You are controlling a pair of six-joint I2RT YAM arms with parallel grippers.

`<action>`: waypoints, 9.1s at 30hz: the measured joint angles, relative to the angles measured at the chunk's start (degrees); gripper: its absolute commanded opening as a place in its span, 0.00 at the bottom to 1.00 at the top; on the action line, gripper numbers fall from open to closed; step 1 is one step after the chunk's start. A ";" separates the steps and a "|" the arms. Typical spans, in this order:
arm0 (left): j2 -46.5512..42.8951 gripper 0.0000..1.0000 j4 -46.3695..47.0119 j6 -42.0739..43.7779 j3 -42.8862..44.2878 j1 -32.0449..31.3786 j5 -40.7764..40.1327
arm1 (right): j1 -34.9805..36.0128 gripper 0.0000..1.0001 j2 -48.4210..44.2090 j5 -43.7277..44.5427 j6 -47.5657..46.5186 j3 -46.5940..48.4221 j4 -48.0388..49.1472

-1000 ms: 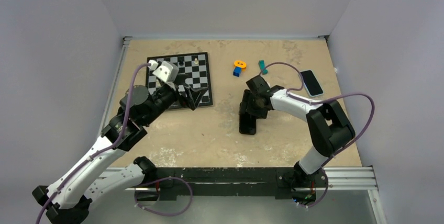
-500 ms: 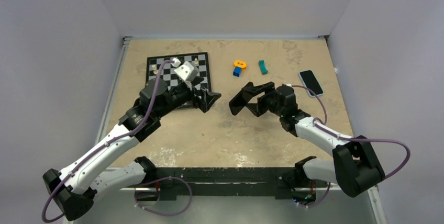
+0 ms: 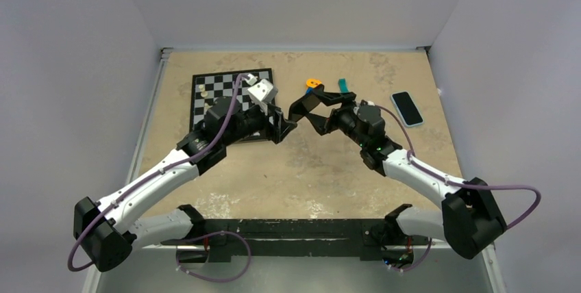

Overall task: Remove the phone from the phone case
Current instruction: Adjust the phone, then remove the phone case from the phone.

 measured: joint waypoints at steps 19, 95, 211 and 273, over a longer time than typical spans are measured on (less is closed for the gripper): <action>-0.66 0.00 0.76 -0.81 -0.11 -0.31 -3.43 | 8.44 0.87 -3.41 1.38 -5.97 2.45 1.55; -0.15 0.00 33.46 -46.66 -1.77 6.03 24.74 | 12.72 0.00 -17.81 -14.29 -59.32 0.74 14.97; 16.83 0.00 60.63 -75.01 1.86 17.90 46.23 | 8.85 0.00 -1.57 -52.54 -112.96 21.92 -16.33; -1.75 0.00 62.40 -71.41 -19.93 4.39 -15.47 | 27.63 0.58 -5.79 -1.38 -74.77 -1.53 29.66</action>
